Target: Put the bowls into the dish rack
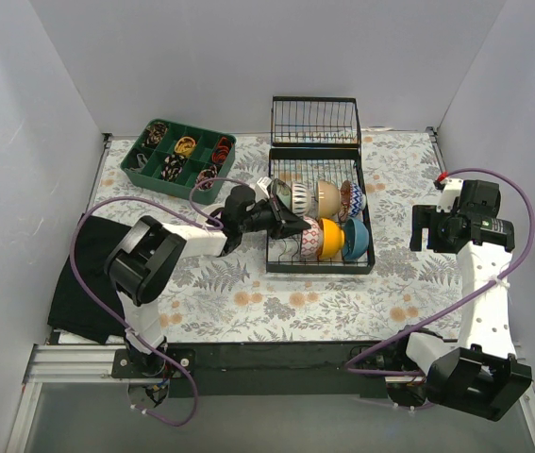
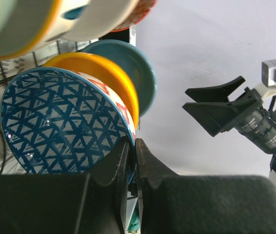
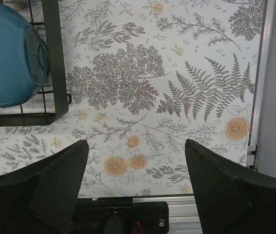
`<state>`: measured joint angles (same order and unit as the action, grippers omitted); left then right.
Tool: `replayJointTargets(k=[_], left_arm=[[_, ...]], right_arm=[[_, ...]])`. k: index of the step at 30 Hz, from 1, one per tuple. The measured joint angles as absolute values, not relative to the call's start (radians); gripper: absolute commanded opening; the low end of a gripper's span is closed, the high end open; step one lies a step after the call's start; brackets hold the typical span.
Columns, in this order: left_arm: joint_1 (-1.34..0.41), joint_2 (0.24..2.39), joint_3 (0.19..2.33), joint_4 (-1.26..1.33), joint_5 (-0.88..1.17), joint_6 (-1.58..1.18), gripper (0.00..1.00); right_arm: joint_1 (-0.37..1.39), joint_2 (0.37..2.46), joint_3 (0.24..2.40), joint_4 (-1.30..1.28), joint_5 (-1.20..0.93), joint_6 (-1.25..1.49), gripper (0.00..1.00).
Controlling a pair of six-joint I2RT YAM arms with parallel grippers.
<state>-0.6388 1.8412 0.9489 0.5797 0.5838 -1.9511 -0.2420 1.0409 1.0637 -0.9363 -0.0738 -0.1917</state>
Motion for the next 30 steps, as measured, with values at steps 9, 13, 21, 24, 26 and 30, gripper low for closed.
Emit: replayJointTargets(k=[9,13,21,24,26,30], left_arm=[[-0.639,1.862,0.946,0.614,0.583,-1.978,0.0],[-0.638,1.862,0.939,0.62,0.584,-1.978,0.0],[-0.636,1.846,0.924,0.597,0.568,-1.945,0.26],[-0.637,1.838,0.921,0.557,0.565,-1.927,0.36],[-0.637,1.832,0.921,0.525,0.564,-1.904,0.41],[-0.636,1.785,0.926,0.408,0.556,-1.831,0.48]], right_arm=[[-0.242,1.047,1.064,-0.936,-0.073,-0.199,0.88],[-0.242,1.058,1.064,-0.936,-0.073,-0.202,0.88],[-0.242,1.058,1.064,-0.932,-0.074,-0.206,0.88],[-0.242,1.057,1.064,-0.932,-0.074,-0.206,0.88],[-0.242,1.053,1.064,-0.932,-0.074,-0.206,0.88],[-0.242,1.034,1.064,-0.932,-0.074,-0.206,0.89]])
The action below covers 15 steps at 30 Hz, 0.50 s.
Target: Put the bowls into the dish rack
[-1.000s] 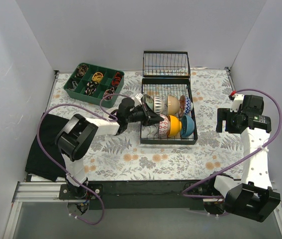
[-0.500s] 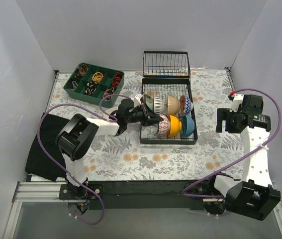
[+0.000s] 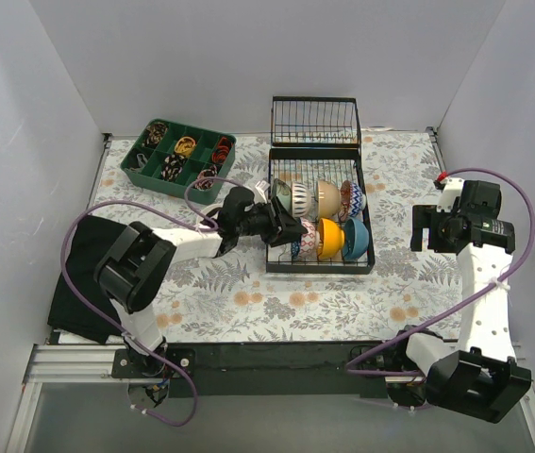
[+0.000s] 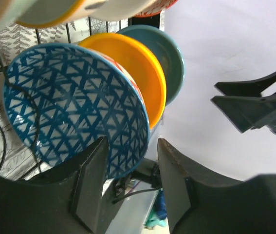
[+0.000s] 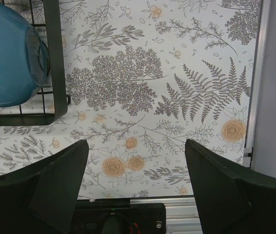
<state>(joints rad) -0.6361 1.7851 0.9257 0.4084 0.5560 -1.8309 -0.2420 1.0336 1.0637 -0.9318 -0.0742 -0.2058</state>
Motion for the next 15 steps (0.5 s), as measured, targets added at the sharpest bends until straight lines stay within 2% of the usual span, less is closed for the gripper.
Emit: replayJointTargets(k=[2,8,15], left_arm=[[-0.633,1.752,0.938,0.327,0.542,-1.777,0.52],[-0.622,1.628,1.055,-0.014,0.481,-1.511,0.55],[-0.583,1.519,1.173,-0.39,0.361,-0.984,0.54]], right_arm=[[-0.242,1.022,1.064,-0.931,-0.074,-0.206,0.89],[-0.242,0.995,1.063,-0.928,-0.083,-0.205,0.89],[-0.243,0.959,1.036,-0.908,-0.105,-0.198,0.89]])
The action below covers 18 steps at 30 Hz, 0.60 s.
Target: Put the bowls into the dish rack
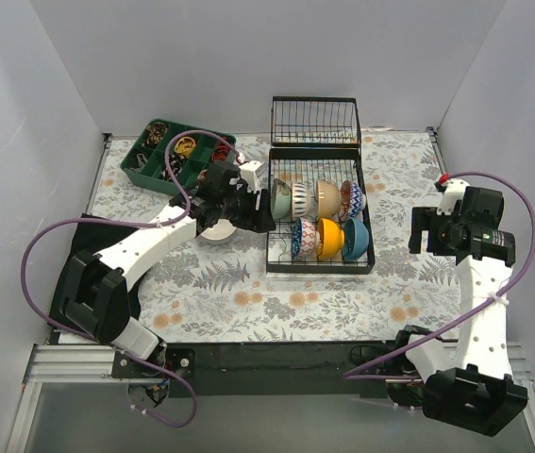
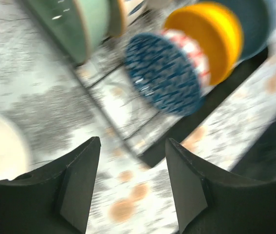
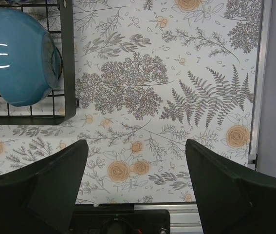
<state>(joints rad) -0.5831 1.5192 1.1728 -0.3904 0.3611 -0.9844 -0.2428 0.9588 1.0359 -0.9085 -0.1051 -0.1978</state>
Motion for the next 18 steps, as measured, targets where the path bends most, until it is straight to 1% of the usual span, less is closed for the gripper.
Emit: replayJointTargets(k=[4,8,13,18], left_arm=[[-0.564,1.519,1.205,-0.57,0.273,-0.628,0.54],[-0.564,1.519,1.188,-0.685,0.192,-0.395,0.54],[-0.564,1.528,1.147,-0.727,0.117,-0.279,0.54],[-0.561,1.56,1.139,-0.699,0.058,-0.213,0.51]], right_arm=[[-0.243,0.927,1.032,-0.907,-0.115,-0.193,0.89],[-0.243,0.905,1.032,-0.906,-0.123,-0.188,0.89],[-0.243,0.893,1.032,-0.904,-0.134,-0.186,0.89],[-0.243,0.886,1.032,-0.902,-0.134,-0.186,0.89]])
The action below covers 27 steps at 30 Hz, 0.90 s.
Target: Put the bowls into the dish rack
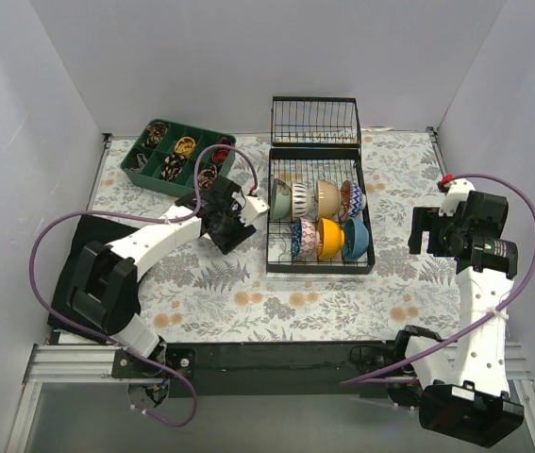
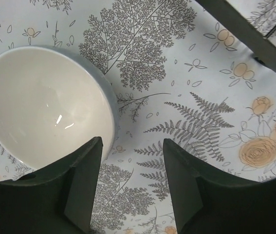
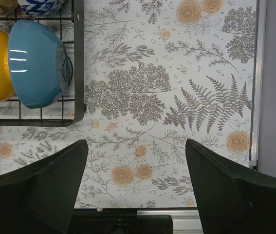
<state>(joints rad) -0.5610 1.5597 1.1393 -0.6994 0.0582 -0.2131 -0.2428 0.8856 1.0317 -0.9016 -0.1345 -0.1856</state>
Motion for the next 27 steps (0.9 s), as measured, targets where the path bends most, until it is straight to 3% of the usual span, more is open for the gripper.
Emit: replayJointTargets(k=[5,10,20,27], left_arm=[[-0.548,1.638,1.14,-0.675,0.034,-0.174,0.43],[-0.54,1.697,1.149,-0.679,0.02,-0.15,0.0],[-0.536,1.689,1.314,-0.836,0.107,-0.198,0.0],[-0.533,1.612,1.531,-0.841,0.414,-0.373,0.0]], right_arm=[[-0.243,0.884,1.032,-0.902,-0.138,-0.186,0.89],[-0.243,0.884,1.032,-0.902,-0.138,-0.185,0.89],[-0.243,0.886,1.032,-0.901,-0.138,-0.182,0.89],[-0.243,0.911,1.031,-0.896,-0.138,-0.182,0.89]])
